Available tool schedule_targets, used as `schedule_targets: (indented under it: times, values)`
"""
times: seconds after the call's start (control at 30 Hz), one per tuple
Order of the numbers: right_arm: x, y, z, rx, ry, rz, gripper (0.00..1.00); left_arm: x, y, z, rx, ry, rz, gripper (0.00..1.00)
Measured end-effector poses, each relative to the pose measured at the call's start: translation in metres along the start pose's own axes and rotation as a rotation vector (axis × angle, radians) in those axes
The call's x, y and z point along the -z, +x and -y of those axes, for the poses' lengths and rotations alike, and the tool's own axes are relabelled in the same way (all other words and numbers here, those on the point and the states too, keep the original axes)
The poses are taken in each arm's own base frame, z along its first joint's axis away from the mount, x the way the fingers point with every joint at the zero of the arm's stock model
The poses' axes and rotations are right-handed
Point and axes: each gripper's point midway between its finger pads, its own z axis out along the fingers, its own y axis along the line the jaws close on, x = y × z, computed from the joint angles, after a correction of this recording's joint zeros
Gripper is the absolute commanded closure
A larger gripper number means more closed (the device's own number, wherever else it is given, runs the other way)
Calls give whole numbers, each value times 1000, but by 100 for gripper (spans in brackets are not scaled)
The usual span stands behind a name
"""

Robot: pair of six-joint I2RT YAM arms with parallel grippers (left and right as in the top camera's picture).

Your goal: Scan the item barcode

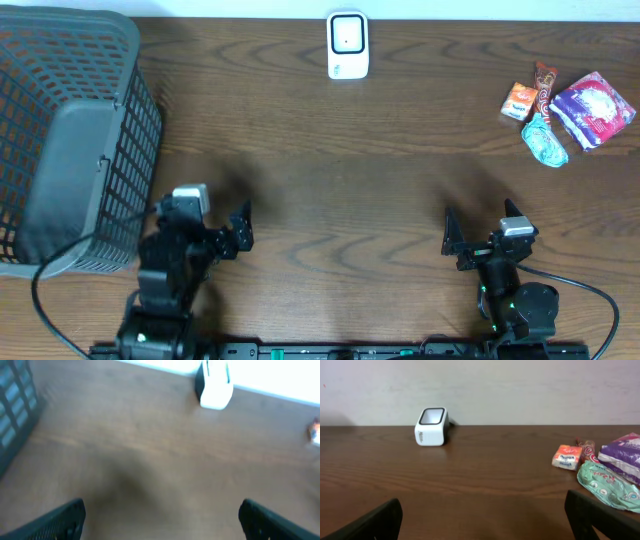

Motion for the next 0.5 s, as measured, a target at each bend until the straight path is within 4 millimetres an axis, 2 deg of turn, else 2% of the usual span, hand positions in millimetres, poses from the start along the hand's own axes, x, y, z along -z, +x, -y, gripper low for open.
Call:
schedule_targets:
  times: [0.33,0.5]
  values:
    - [0,0,0,0,0,0,1,2,17,-9,-13,39,205,2]
    - [0,0,0,0,0,0,1,4,15,-9,-20,59,276,2]
